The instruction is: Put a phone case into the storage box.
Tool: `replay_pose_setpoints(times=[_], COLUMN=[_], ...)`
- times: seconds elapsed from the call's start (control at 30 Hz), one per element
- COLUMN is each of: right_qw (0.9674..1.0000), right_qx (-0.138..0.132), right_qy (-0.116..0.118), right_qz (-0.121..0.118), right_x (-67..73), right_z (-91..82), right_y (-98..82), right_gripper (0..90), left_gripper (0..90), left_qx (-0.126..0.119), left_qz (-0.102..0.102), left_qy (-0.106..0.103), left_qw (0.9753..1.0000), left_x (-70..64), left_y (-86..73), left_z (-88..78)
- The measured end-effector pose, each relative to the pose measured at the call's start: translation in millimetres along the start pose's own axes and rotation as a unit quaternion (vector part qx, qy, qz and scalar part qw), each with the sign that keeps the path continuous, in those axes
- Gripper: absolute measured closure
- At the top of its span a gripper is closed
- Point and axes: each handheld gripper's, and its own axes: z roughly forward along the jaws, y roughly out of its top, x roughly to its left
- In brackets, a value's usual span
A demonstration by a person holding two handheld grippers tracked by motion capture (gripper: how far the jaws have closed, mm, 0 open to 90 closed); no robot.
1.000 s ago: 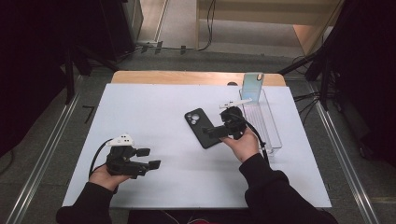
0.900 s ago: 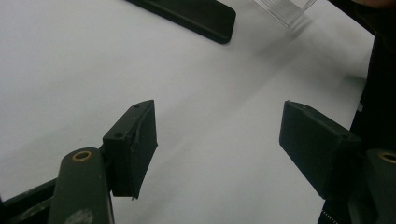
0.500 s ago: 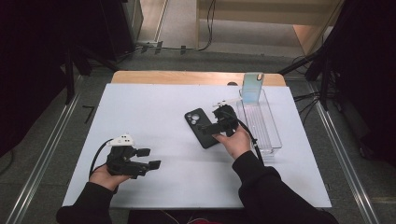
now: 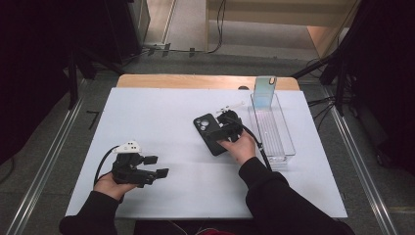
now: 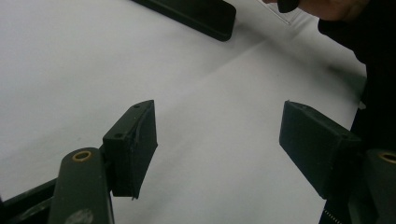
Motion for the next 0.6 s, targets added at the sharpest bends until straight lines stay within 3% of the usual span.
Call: replay_pose_setpoints(times=[0.6], right_qw=[0.9999], right_qx=[0.002], right_qy=[-0.011], right_qz=[-0.012], right_x=[-1.6], right_z=[13.0], right_y=[-11.4], right_gripper=[0.0], left_gripper=[28.3], left_qx=[0.003], left_qz=[0.0], left_qy=[0.0], left_qw=[1.0], left_x=[0.7], left_y=[-0.4], left_z=[-0.3])
